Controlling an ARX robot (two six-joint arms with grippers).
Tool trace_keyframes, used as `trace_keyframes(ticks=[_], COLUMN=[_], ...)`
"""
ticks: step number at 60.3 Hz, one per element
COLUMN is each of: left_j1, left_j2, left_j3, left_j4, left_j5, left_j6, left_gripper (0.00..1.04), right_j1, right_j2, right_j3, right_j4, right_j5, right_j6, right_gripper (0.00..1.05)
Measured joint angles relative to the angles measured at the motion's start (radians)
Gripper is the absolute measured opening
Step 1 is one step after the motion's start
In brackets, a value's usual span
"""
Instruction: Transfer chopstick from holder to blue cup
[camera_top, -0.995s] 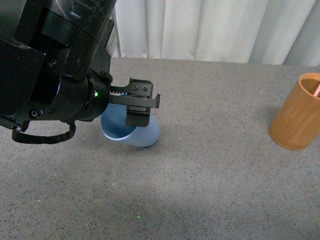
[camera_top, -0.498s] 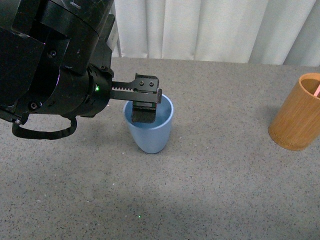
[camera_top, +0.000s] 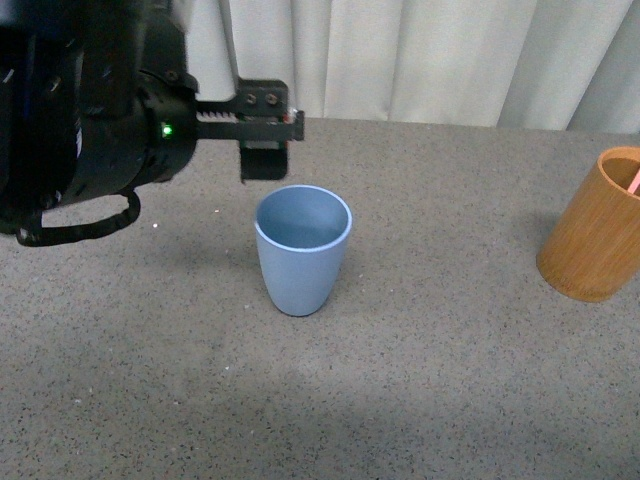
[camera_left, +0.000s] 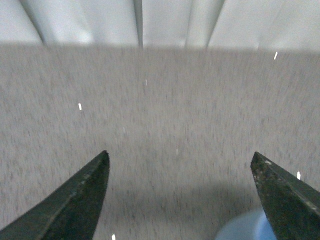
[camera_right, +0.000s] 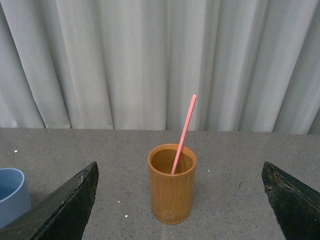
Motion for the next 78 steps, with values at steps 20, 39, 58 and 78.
trace_keyframes(ticks=[20, 39, 58, 78], left_j1=[0.404, 0.422, 0.422, 0.422], left_j2=[-0.47, -1.498, -1.813, -1.814], left_j3=[-0.516, -0.695, -0.695, -0.695], left_j4=[0.415, -0.473, -0.7, -0.7], left_j5=[0.349, 0.372, 0.372, 0.372], left_j6=[0.148, 0.159, 0.159, 0.159], left_gripper=[0.13, 0.04, 0.04, 0.44], right_j1=[0.0, 0.0, 0.0, 0.005], right_j2=[0.0, 0.0, 0.0, 0.005], right_j3=[0.0, 0.0, 0.0, 0.001], right_j4=[0.0, 0.0, 0.0, -0.004], right_j5=[-0.001, 0.0, 0.0, 0.012], right_j6=[0.0, 0.0, 0.0, 0.004], right_gripper=[0.95, 0.95, 0.95, 0.95])
